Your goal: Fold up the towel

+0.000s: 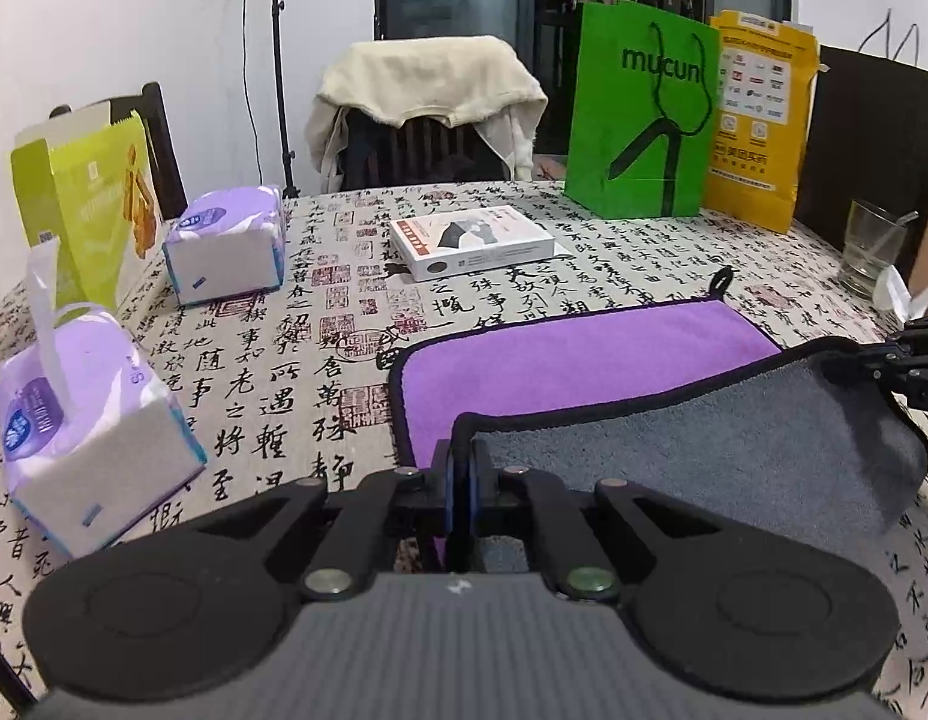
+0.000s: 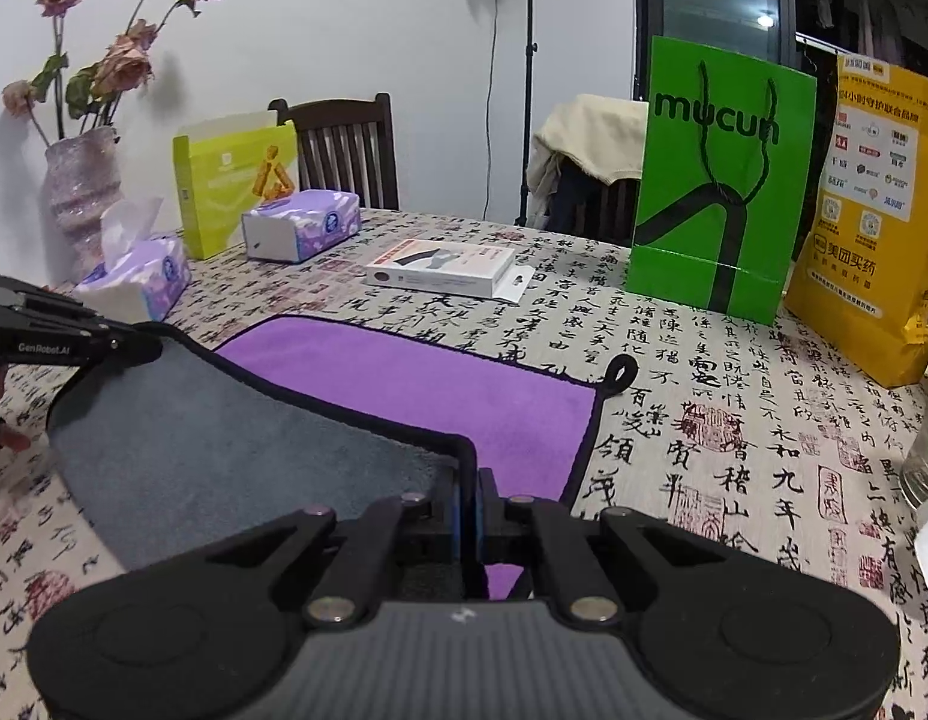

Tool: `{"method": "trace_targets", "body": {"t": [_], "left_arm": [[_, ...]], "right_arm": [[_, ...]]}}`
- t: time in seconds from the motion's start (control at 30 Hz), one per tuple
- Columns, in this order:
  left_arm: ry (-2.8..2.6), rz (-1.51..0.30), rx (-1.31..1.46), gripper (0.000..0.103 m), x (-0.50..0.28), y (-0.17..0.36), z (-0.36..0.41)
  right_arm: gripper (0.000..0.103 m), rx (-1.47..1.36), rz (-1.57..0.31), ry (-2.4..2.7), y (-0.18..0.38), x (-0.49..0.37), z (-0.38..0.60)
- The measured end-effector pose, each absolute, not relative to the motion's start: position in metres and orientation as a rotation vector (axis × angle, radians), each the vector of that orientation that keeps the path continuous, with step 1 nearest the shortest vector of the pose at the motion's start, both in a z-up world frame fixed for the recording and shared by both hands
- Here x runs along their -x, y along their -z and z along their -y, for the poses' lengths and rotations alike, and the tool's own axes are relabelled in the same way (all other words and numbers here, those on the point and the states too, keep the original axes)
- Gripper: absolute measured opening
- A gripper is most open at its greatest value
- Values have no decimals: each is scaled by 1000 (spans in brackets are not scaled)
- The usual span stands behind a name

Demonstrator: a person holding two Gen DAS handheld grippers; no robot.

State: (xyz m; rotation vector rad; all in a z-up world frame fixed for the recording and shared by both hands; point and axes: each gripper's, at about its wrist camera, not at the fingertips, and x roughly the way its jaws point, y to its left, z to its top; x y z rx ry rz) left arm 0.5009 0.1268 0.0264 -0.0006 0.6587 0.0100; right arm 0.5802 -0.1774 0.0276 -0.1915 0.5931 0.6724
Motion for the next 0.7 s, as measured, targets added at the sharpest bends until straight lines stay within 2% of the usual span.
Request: {"method": "trace_targets", "body": {"t": [0.7], "left_arm": [[-34,-691,74,6,-561,-15,-149]], "right_arm": [[4,143,-617,-650,-15,-638,164]]}}
